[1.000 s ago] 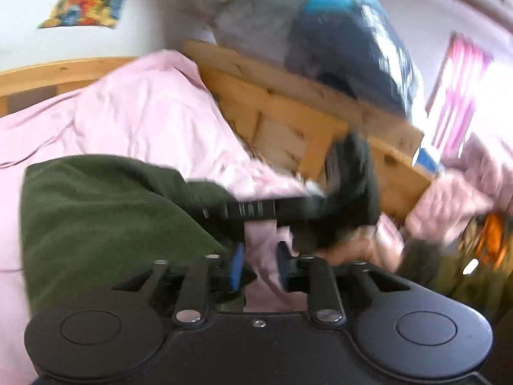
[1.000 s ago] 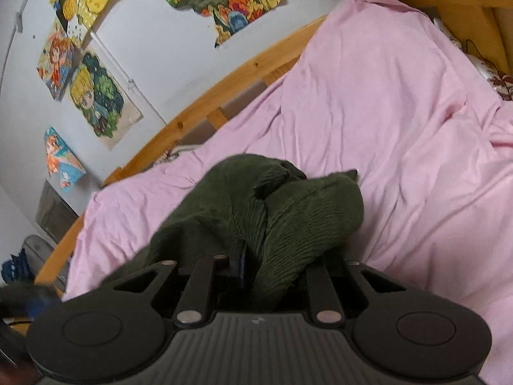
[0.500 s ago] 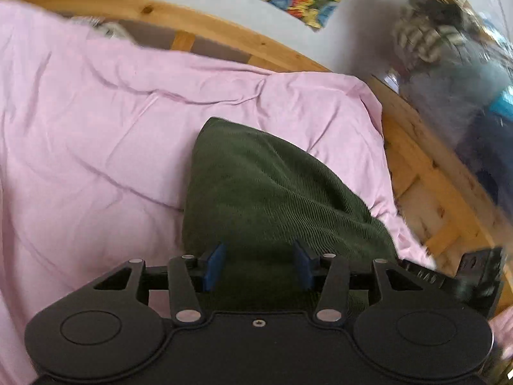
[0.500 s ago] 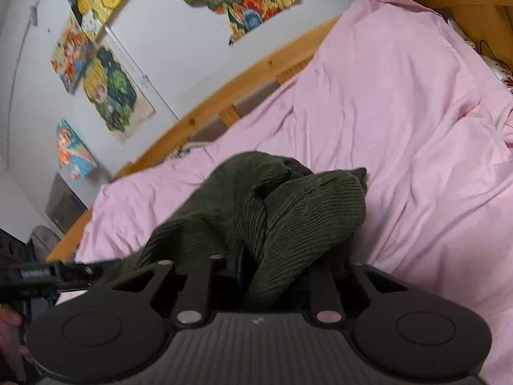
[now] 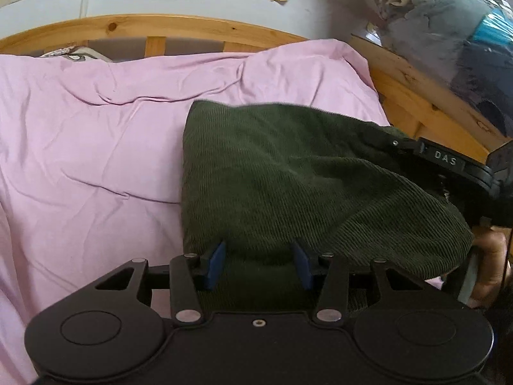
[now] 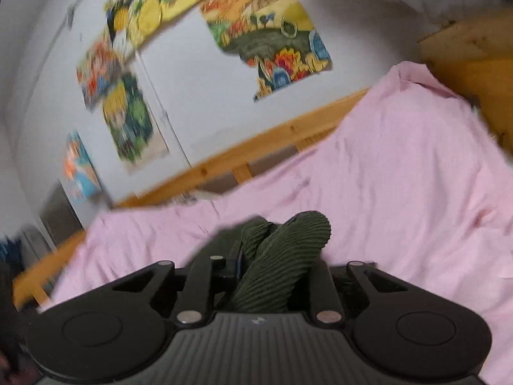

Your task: Fold large clothes

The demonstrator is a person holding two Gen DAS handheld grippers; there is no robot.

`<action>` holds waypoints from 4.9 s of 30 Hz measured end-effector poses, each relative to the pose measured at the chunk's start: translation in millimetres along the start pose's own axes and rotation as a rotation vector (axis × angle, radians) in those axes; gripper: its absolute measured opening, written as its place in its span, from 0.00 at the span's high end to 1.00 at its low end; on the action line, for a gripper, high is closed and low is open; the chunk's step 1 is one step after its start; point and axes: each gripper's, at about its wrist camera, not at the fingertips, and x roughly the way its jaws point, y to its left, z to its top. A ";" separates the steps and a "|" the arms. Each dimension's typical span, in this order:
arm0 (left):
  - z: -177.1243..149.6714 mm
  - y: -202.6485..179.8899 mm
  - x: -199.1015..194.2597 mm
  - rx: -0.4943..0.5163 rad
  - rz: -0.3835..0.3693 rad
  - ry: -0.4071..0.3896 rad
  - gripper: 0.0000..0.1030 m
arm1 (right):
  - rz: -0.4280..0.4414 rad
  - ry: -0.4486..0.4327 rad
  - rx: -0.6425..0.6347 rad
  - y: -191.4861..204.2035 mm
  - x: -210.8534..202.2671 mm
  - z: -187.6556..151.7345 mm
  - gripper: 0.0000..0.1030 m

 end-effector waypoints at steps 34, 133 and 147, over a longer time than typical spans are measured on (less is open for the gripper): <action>-16.7 -2.2 6.5 0.082 -0.028 0.006 0.53 | -0.350 0.080 -0.464 101.4 16.3 -118.1 0.23; -40.5 67.3 -14.6 -0.288 0.065 -0.029 0.01 | -0.222 -0.083 -0.230 105.9 -21.0 -66.7 0.01; 12.3 77.5 22.6 -0.077 -0.166 0.061 0.01 | -0.180 0.252 0.043 -12.2 65.2 1.0 0.00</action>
